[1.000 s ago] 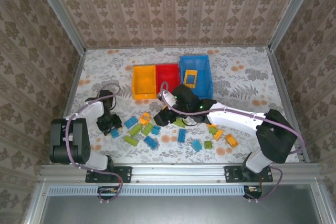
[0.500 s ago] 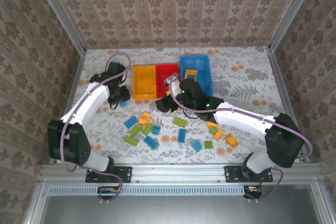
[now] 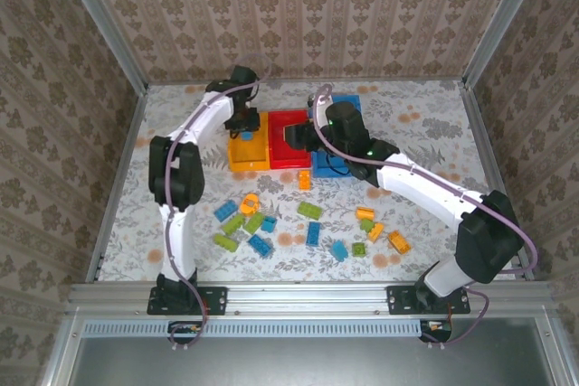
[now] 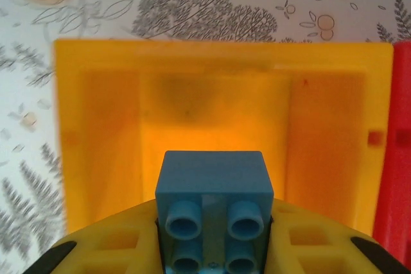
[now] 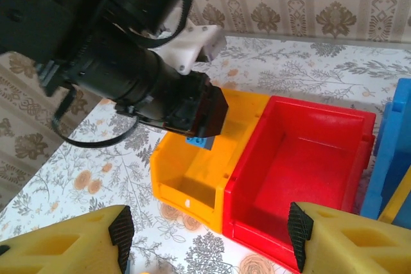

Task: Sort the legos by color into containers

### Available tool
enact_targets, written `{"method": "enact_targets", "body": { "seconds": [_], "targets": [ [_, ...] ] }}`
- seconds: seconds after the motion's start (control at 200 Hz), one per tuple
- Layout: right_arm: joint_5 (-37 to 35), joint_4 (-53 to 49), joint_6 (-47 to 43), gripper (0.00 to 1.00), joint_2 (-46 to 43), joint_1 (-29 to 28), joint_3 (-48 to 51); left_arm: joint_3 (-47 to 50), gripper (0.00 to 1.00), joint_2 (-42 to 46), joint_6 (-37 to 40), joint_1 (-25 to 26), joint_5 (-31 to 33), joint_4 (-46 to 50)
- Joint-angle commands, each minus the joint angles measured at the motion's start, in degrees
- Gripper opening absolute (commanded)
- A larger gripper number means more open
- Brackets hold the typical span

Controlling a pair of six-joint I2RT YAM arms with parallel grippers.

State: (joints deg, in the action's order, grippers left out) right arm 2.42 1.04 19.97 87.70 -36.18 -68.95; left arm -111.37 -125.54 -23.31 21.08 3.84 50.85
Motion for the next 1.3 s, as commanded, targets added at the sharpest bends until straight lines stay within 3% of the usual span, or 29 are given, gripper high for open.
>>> {"method": "enact_targets", "body": {
  "seconds": [0.0, 0.205, 0.355, 0.575, 0.84, 1.295],
  "targets": [
    [0.0, -4.7, 0.7, 0.67, 1.2, 0.1, -2.1, -4.0, 0.29, -2.3, 2.7, 0.1, -2.6, 1.2],
    [-1.0, -9.2, 0.1, 0.65, -1.0, 0.0, 2.5, -3.8, 0.42, -4.3, 1.2, 0.0, -5.6, -0.2],
    [-1.8, -12.6, -5.0, 0.63, -4.5, -0.6, 9.1, -2.0, 0.53, -2.3, 0.7, 0.1, -6.0, -0.3],
    [0.7, -19.5, -15.9, 0.64, -4.9, -2.9, 13.7, 2.0, 0.57, 4.2, -0.8, 0.3, -5.3, 0.0],
    [1.7, -27.2, -23.6, 0.66, 4.3, -5.6, 9.3, 16.0, 0.62, 21.0, -5.4, 1.2, -3.6, -2.6],
    [2.0, -29.7, -23.1, 0.67, 13.5, -9.4, 5.3, 48.4, 0.66, 54.8, -15.1, 2.6, -6.6, -9.1]
  ]
}}
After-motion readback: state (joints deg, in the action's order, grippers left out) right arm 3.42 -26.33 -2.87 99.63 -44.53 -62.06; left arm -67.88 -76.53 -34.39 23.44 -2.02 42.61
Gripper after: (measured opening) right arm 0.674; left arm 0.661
